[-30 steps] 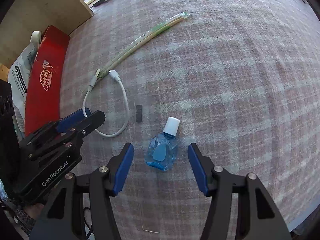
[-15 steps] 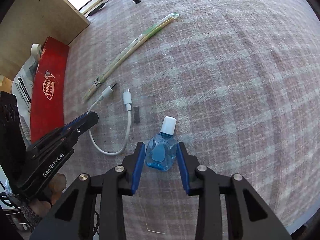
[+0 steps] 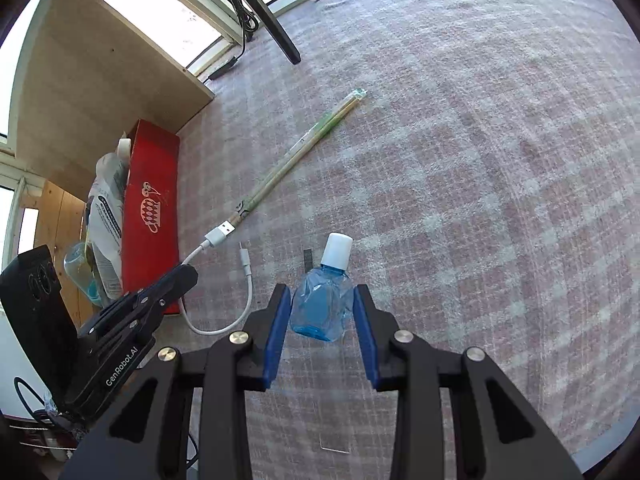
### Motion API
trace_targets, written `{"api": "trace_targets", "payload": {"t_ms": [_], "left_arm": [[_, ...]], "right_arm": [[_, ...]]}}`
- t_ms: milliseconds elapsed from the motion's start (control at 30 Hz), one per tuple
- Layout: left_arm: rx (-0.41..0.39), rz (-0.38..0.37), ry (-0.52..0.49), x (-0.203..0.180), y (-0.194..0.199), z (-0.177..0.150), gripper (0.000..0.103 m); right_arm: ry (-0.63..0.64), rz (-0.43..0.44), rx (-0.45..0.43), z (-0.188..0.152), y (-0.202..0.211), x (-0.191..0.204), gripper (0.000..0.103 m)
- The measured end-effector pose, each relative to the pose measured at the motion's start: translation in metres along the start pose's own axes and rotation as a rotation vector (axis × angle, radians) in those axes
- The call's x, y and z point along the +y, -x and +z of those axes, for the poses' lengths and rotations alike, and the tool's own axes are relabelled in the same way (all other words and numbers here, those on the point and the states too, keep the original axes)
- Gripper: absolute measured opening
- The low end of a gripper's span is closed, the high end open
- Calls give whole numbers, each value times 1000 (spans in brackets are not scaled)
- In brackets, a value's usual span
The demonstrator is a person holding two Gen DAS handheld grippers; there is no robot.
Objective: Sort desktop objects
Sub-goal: 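Lift both items and carry them over the red box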
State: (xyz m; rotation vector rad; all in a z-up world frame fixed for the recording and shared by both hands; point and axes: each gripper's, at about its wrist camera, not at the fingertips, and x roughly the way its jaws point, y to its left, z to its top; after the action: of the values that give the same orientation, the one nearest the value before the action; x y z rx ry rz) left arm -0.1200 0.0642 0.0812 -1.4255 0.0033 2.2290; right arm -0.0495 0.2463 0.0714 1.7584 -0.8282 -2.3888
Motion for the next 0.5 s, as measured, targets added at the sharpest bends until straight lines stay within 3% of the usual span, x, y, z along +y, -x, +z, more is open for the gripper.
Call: {"api": "trace_targets", "payload": {"t_ms": [167, 333, 500], "left_arm": [[-68, -2, -7, -1, 38, 3, 3], [-143, -11, 12, 9, 83, 4, 3], [-216, 66, 29, 40, 136, 2, 3]], "right_arm": [[40, 56, -55, 6, 28, 18, 32], [139, 107, -88, 25, 44, 68, 32], [265, 157, -101, 42, 42, 127, 32]]}}
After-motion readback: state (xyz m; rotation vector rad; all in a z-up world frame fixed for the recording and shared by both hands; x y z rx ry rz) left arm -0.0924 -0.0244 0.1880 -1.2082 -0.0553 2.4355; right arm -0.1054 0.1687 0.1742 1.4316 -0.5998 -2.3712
